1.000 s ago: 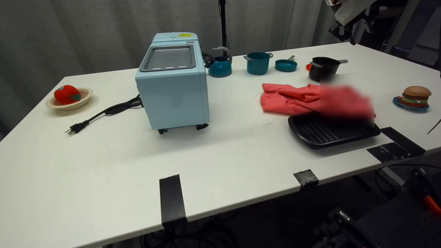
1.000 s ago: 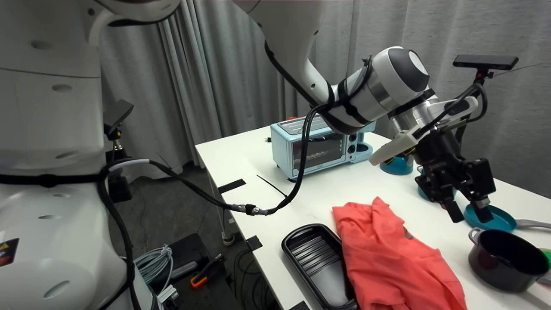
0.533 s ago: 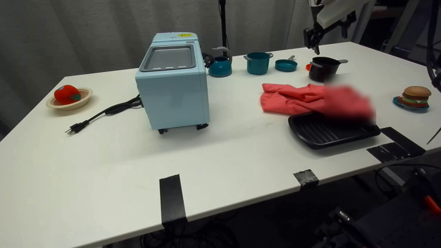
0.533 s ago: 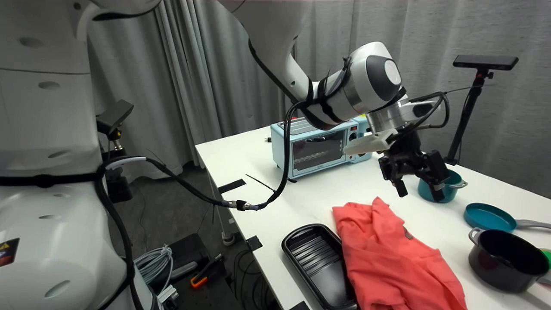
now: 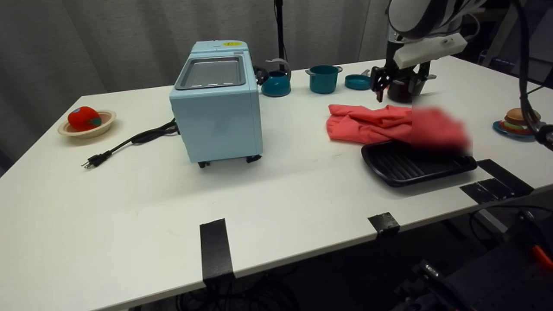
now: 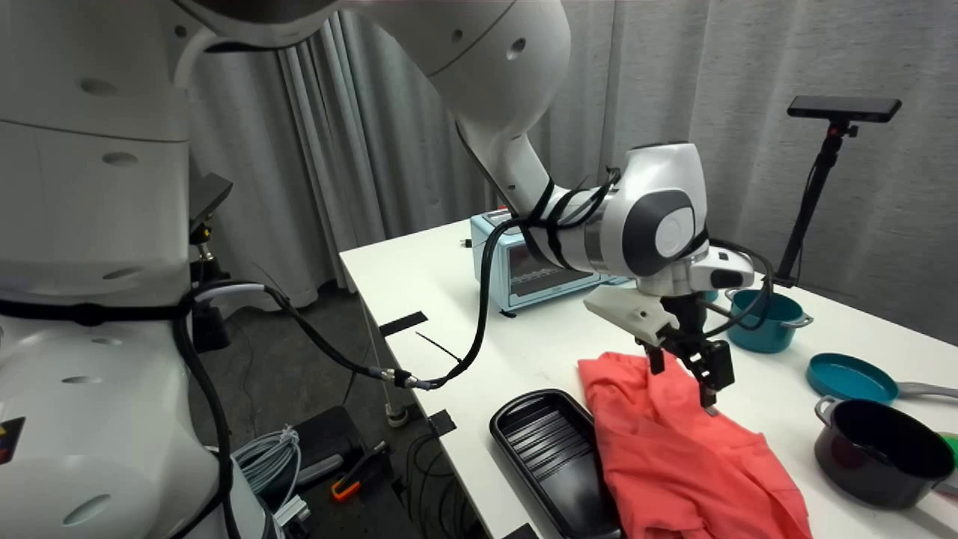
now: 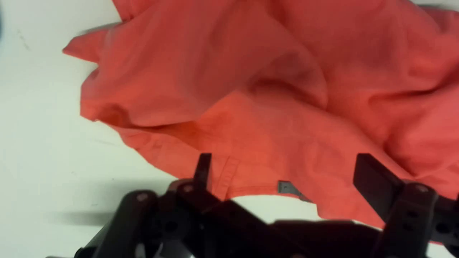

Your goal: Fold the cloth on the table

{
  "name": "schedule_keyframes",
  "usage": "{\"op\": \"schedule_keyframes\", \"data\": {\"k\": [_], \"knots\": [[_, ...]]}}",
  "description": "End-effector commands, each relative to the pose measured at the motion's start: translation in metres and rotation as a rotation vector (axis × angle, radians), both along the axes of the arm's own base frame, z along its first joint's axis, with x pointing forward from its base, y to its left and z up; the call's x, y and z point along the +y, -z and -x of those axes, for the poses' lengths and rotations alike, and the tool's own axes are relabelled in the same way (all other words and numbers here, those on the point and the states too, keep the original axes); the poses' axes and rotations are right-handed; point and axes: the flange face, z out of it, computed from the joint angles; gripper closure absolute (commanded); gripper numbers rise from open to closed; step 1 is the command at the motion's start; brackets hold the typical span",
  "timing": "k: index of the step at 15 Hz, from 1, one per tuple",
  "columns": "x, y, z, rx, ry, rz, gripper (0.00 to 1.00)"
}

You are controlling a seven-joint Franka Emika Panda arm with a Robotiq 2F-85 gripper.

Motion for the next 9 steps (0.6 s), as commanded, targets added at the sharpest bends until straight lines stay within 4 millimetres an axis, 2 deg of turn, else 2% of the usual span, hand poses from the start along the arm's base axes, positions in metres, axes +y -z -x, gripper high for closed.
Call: {"op": "schedule_keyframes", "data": {"k": [1, 5, 9], "knots": [[-0.021, 0.036, -0.002, -0.002, -0.001, -0.109, 0.0], [-0.031, 0.077, -0.006, 0.036, -0.006, -0.227, 0.0], [-0.029, 0.107, -0.022, 0.059, -0.029, -0.287, 0.0]]}}
